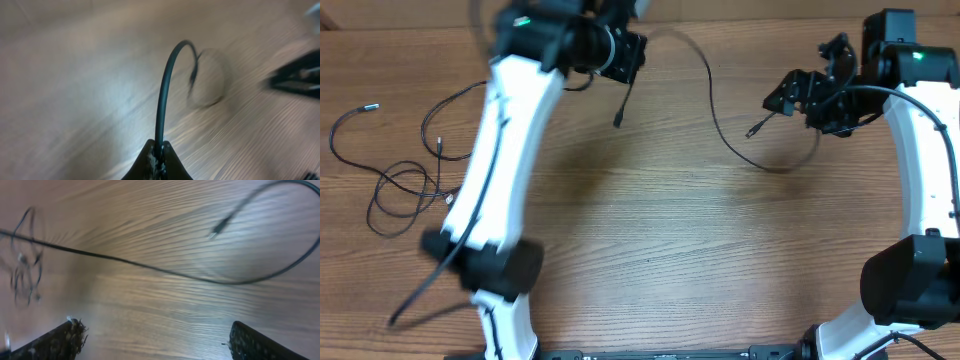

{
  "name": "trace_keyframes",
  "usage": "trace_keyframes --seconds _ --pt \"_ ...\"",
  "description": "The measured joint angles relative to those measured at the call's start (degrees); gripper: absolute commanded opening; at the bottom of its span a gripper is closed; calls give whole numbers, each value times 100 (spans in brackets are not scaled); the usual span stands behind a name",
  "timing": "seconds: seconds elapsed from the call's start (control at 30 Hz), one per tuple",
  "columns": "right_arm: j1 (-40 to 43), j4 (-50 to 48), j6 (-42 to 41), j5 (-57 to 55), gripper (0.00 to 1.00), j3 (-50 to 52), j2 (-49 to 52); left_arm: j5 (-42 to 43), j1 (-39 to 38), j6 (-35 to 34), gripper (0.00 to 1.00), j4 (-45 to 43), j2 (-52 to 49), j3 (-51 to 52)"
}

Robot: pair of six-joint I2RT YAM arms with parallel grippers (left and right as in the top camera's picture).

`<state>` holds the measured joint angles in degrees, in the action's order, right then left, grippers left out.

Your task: Untangle cables

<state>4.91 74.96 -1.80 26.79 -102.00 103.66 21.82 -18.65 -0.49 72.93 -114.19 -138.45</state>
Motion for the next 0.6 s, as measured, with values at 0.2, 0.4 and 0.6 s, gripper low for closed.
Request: trace_keyframes --seconds 0.2,0.4,0.6 --pt "-398 -210 907 693 92 0 0 4 0 -195 4 -24 914 -9" --pt "-831 -564 1349 1038 90 0 0 72 70 -481 4 31 1108 4" --pt "-1285 -629 1987 1545 88 0 0 704 584 -857 4 33 1233 9"
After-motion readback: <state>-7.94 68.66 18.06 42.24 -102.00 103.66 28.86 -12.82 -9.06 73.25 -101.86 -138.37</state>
